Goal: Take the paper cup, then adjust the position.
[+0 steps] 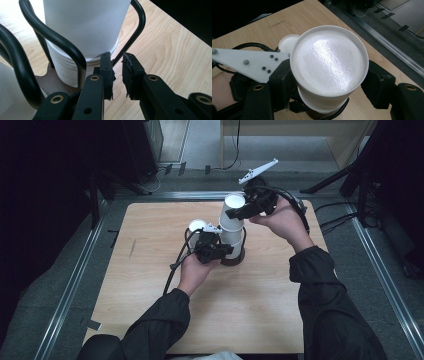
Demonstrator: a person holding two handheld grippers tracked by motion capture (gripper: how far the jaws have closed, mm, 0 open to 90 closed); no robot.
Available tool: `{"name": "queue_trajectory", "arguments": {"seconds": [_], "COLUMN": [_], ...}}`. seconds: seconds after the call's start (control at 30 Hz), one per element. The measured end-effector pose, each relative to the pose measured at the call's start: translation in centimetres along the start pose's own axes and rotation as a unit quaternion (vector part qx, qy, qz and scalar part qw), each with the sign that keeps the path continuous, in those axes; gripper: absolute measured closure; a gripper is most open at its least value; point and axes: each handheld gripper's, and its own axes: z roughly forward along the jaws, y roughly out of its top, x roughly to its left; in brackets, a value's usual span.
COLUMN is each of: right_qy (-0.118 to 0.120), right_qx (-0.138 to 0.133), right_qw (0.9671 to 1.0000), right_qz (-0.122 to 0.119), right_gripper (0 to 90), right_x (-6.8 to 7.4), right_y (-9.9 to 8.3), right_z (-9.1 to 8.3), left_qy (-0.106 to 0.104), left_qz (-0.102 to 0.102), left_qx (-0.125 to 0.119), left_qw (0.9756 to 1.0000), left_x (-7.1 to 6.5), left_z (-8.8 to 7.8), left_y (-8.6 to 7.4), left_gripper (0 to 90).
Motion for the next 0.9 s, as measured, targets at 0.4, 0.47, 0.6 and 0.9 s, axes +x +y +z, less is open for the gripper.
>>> {"name": "queue_trajectory", "arguments": {"seconds": [0.4, 0.47, 0.6, 0.9], "right_qy": [0.012, 0.017, 0.025, 0.033], "right_qx": [-0.003, 0.0, 0.005, 0.001], "right_qw": [0.9999, 0.9998, 0.9996, 0.9994], "right_qz": [-0.01, -0.009, -0.009, -0.008], "right_gripper": [32.5, 32.5, 32.6, 32.6], "right_x": [0.8, 0.9, 1.1, 1.6], "right_y": [-1.2, -1.7, -2.9, -5.6], "right_z": [-2.8, -3.1, -3.5, -4.3], "left_qy": [-0.019, -0.023, -0.047, -0.068], "left_qz": [-0.008, -0.009, -0.004, 0.039], "left_qx": [0.003, 0.005, 0.011, 0.033], "left_qw": [0.9998, 0.9997, 0.9988, 0.9964], "left_x": [0.2, 0.3, 0.5, 0.4], "left_z": [-0.3, -0.5, -1.1, -2.4], "left_y": [0.0, 0.1, 0.1, -0.2], "left_gripper": [76.7, 75.6, 71.3, 56.0]}}
